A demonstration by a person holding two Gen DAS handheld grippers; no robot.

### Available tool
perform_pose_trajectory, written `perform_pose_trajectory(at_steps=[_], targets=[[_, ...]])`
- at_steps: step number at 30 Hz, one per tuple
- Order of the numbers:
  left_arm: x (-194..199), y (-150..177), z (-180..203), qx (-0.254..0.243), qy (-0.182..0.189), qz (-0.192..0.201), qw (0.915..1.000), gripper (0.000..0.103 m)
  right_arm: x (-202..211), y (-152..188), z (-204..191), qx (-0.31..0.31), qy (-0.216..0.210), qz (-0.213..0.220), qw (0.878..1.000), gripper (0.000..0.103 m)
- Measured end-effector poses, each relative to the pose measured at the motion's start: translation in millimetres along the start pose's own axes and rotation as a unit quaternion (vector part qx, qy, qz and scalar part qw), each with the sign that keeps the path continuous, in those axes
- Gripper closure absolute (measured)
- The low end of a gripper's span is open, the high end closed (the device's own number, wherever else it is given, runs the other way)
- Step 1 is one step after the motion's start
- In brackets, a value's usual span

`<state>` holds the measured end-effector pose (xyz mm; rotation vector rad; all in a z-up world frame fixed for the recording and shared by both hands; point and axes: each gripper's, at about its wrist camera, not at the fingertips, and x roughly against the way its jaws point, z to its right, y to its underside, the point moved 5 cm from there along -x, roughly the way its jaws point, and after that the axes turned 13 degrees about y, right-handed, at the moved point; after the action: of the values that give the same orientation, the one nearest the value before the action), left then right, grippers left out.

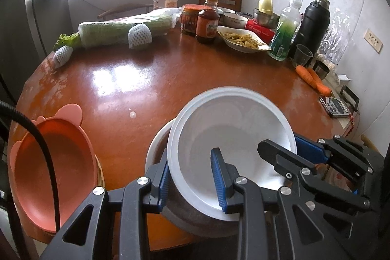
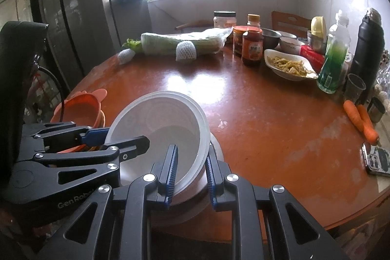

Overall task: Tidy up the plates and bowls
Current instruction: 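Lower the held bowl into the white bowl inside the steel bowl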

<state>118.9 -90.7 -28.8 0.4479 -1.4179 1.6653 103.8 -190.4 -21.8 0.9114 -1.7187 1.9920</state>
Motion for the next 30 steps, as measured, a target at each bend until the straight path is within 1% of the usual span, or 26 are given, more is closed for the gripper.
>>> perform_pose_trajectory(at_steps=[5,10,15,19,30], targets=[[2,3,0,0.001,0.005,-0.006,1.0,0.072,4,2,-2,0.004,-0.001,0.001,1.0,0.08],[-2,5,-2,0.003,0.003,-0.013,0.9999,0.072,-4,5,-2,0.001,0.001,-0.012,1.0,0.08],[-4,6,-3,0.004,0.003,-0.015,0.9999,0.072,-7,6,-4,0.004,0.003,-0.014,1.0,0.078],[-5,6,-3,-0.005,-0.006,-0.016,0.9998,0.072,-9,7,-4,0.005,0.007,-0.018,1.0,0.078],[-6,6,-2,-0.009,-0.017,-0.02,0.9996,0.071,-14,9,-4,0.008,0.019,-0.023,1.0,0.078]])
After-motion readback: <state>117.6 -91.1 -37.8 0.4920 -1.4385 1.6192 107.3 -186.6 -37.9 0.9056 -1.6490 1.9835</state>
